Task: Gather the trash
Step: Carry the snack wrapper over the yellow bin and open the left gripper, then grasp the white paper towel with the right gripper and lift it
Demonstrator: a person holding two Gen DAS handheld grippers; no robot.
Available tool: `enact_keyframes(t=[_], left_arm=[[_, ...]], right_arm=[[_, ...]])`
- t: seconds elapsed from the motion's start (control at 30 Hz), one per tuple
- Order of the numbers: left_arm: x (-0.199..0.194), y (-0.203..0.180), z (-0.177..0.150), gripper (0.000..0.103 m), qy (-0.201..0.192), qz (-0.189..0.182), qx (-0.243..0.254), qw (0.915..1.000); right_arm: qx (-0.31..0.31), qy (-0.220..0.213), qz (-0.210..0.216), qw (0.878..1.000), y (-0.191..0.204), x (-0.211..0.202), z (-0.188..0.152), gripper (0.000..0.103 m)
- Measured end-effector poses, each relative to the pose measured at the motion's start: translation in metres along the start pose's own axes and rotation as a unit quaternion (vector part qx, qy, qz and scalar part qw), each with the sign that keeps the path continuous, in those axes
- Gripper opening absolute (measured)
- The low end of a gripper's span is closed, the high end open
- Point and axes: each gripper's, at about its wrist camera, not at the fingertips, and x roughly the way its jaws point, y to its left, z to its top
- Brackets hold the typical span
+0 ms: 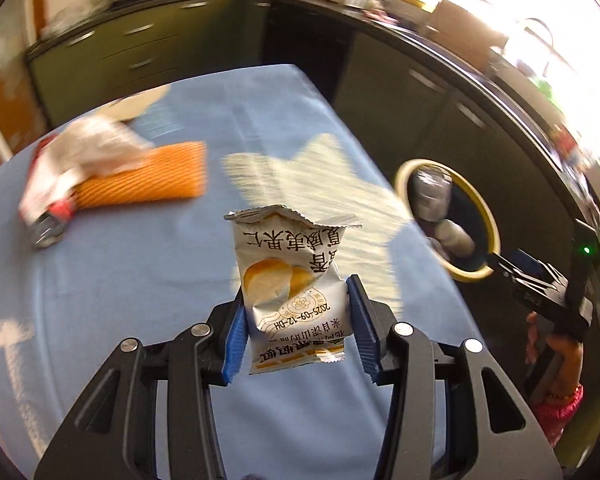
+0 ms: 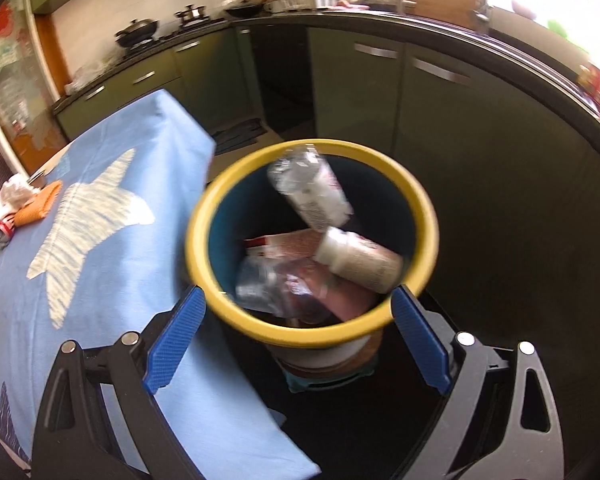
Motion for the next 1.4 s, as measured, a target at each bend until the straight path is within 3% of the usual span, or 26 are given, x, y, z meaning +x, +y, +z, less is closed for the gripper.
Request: enact_keyframes(t=[0.13, 0.37, 0.47, 0.57, 0.63, 0.77, 1.0, 1.23, 1.4], left_arm=[[0.026, -0.061, 0.021, 0.046, 0.018, -0.049, 0.053, 0.9972], [0.094, -0.154, 0.063, 0.046, 0.062, -0.103, 0.113, 0.9862], [0.131, -0.180, 0.075, 0.048, 0.078, -0.103, 0.127, 0.9835], [0.161, -0.195, 0.083, 0.062, 0.089, -0.092, 0.137, 0.9823], [0.175, -0.197, 0.087, 0.064, 0.091, -0.088, 0.134, 0.9829], [0.171, -0.183, 0.090, 0.068, 0.084, -0.094, 0.117, 0.9852], [0.111, -0.140, 0.073, 0.074, 0.026, -0.092, 0.107, 0.9897], [0.042, -0.052, 0.027, 0.082, -0.013, -0.074, 0.073, 0.9945], [0.002, 0.030, -0.011, 0.088, -0.035, -0.044, 0.047, 0.9973]], right_arm=[[0.019, -0.001, -0.017, 1.000, -0.024, -0.003, -0.004, 0.089], [0.041, 0.000, -0.020, 0.999, -0.051, -0.005, -0.010, 0.089], [0.047, 0.000, -0.020, 0.999, -0.060, -0.006, -0.010, 0.089], [0.054, 0.002, -0.021, 0.998, -0.066, -0.005, -0.011, 0.089], [0.059, 0.005, -0.022, 0.998, -0.071, -0.004, -0.011, 0.089], [0.065, 0.011, -0.023, 0.998, -0.075, -0.001, -0.012, 0.089], [0.053, 0.014, -0.015, 0.998, -0.059, 0.003, -0.008, 0.089], [0.011, 0.013, -0.009, 1.000, -0.013, 0.000, 0.004, 0.089], [-0.035, 0.013, 0.011, 0.999, 0.044, 0.000, 0.016, 0.089]])
